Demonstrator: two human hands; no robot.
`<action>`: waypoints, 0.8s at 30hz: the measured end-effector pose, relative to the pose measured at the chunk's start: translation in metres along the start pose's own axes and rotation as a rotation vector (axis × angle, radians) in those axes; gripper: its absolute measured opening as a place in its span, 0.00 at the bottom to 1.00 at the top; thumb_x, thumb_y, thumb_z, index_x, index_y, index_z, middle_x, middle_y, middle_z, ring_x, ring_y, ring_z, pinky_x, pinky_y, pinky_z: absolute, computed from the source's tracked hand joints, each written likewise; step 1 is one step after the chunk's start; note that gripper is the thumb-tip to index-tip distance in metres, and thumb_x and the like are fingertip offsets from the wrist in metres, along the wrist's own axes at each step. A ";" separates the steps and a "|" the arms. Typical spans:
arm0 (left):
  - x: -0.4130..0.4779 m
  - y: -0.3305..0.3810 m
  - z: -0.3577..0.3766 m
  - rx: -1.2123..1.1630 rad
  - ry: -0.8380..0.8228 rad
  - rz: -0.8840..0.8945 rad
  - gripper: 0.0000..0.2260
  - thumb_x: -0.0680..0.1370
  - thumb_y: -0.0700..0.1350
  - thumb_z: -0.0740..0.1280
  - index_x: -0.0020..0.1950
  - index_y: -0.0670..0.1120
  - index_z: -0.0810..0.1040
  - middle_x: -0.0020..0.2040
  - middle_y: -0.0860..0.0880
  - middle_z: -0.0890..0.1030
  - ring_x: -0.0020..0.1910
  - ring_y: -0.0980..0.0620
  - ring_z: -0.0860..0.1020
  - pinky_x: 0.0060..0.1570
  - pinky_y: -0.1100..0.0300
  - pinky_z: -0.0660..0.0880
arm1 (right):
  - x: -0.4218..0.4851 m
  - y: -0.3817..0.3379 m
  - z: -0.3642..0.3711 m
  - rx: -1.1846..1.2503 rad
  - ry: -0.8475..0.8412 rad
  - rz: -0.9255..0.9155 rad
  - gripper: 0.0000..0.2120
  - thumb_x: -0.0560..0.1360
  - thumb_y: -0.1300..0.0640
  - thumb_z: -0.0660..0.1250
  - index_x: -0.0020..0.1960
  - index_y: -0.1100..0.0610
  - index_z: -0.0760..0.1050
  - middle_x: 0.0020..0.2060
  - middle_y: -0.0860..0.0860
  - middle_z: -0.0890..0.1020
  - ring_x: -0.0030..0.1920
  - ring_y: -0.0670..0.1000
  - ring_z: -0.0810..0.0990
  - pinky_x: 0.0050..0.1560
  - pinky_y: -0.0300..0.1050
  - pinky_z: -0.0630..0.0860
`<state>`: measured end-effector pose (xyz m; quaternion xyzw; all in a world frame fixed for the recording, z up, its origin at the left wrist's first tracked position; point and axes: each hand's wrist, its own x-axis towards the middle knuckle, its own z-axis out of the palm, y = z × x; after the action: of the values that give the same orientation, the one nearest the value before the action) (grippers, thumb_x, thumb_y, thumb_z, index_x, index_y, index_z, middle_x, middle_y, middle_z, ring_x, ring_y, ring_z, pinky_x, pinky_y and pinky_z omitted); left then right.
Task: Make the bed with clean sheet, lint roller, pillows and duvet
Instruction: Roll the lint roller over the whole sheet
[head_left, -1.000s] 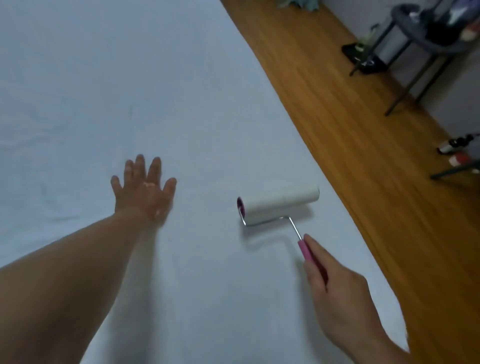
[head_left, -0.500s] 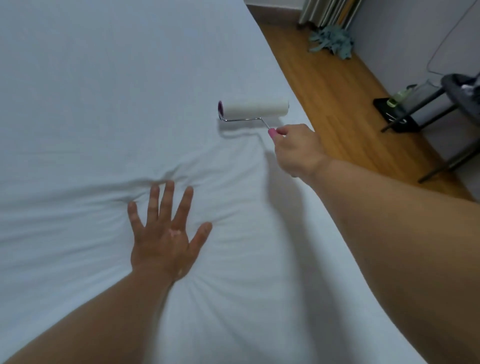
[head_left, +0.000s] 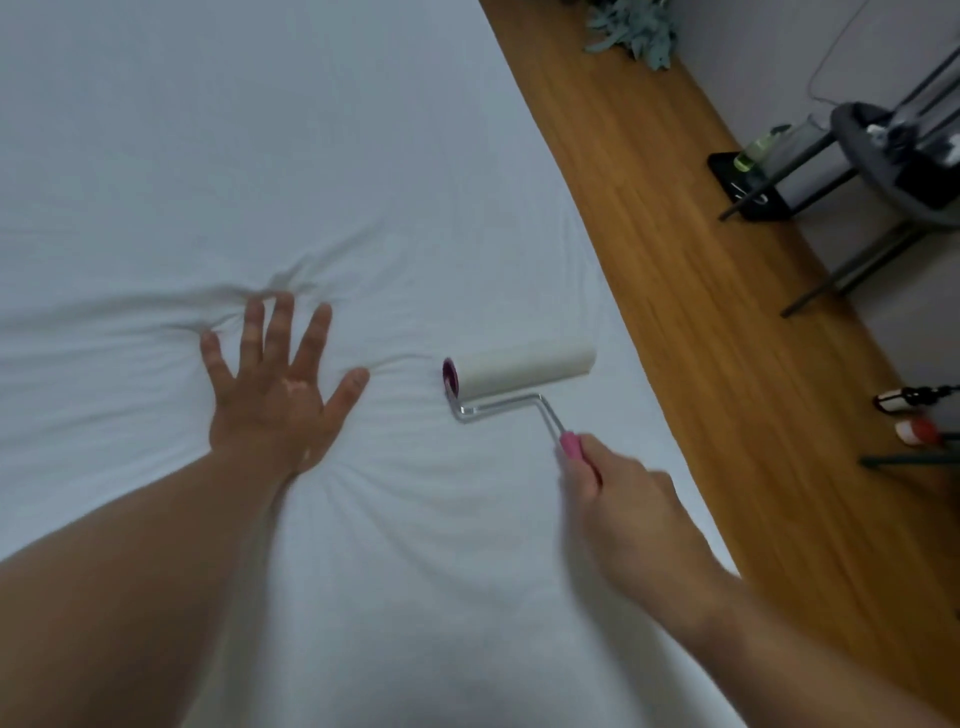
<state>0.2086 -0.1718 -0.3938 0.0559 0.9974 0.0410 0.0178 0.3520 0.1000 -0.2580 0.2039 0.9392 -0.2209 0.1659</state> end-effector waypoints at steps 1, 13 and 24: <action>-0.001 0.000 -0.002 0.006 -0.017 -0.003 0.37 0.76 0.73 0.35 0.81 0.57 0.42 0.82 0.49 0.44 0.80 0.47 0.40 0.74 0.35 0.39 | -0.024 0.011 0.000 0.033 -0.017 0.037 0.18 0.83 0.37 0.45 0.48 0.45 0.68 0.33 0.48 0.79 0.38 0.52 0.78 0.38 0.50 0.72; -0.061 0.050 -0.034 -0.015 -0.229 -0.056 0.38 0.75 0.72 0.35 0.80 0.54 0.36 0.81 0.47 0.36 0.79 0.45 0.37 0.75 0.36 0.37 | -0.203 0.135 0.052 -0.034 0.028 0.161 0.30 0.73 0.23 0.48 0.53 0.36 0.84 0.18 0.46 0.55 0.17 0.46 0.51 0.17 0.36 0.62; -0.094 0.070 -0.003 -0.001 -0.128 0.007 0.31 0.79 0.67 0.33 0.79 0.57 0.33 0.81 0.47 0.35 0.79 0.45 0.33 0.74 0.36 0.36 | -0.086 0.048 0.032 0.020 0.006 0.056 0.16 0.83 0.39 0.43 0.58 0.43 0.66 0.39 0.49 0.78 0.45 0.59 0.80 0.44 0.51 0.74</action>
<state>0.3097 -0.1134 -0.3816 0.0617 0.9940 0.0377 0.0816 0.4550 0.0973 -0.2668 0.2327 0.9313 -0.2251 0.1670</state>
